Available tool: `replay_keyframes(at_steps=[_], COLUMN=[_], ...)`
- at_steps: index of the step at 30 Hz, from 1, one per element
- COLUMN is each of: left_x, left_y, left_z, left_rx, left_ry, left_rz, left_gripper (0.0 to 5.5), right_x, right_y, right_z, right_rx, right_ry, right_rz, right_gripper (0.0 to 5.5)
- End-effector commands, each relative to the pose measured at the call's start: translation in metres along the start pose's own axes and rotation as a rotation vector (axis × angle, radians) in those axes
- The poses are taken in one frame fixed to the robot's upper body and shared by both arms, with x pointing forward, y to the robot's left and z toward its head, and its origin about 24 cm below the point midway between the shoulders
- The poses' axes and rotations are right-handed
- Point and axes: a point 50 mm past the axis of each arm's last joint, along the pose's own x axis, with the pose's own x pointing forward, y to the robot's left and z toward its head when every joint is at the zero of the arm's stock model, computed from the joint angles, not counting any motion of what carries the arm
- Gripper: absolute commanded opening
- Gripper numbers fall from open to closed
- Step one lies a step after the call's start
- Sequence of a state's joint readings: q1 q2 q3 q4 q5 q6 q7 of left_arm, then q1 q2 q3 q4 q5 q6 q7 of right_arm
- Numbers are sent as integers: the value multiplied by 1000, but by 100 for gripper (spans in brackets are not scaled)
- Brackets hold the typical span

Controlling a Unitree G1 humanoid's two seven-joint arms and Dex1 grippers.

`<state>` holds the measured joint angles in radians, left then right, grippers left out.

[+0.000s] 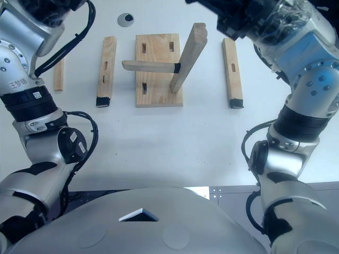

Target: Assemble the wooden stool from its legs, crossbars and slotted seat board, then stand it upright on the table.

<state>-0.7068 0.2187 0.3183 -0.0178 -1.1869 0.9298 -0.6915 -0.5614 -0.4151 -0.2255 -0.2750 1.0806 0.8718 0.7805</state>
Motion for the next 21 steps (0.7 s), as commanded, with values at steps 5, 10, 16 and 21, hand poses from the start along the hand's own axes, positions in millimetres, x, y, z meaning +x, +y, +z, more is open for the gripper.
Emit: replay_keyframes(at_steps=[5,10,16,21], left_x=[7,4,6,6], left_y=[-28,-32,-27,-24], left_z=[9,9,8,8], left_rx=[-27,-38,-18,-16], left_ry=[-39,-31,-22,-17], left_rz=[-192,-211,-168,-154], left_gripper=[505,505,454,387], right_x=[0,0,-2,-1], right_y=[9,10,12,15], right_z=[-9,-10,-14,-15], right_rx=[72,88,92,100], right_ry=[67,80,109,116], right_rz=[52,56,60,72], right_gripper=[202,202,202,202])
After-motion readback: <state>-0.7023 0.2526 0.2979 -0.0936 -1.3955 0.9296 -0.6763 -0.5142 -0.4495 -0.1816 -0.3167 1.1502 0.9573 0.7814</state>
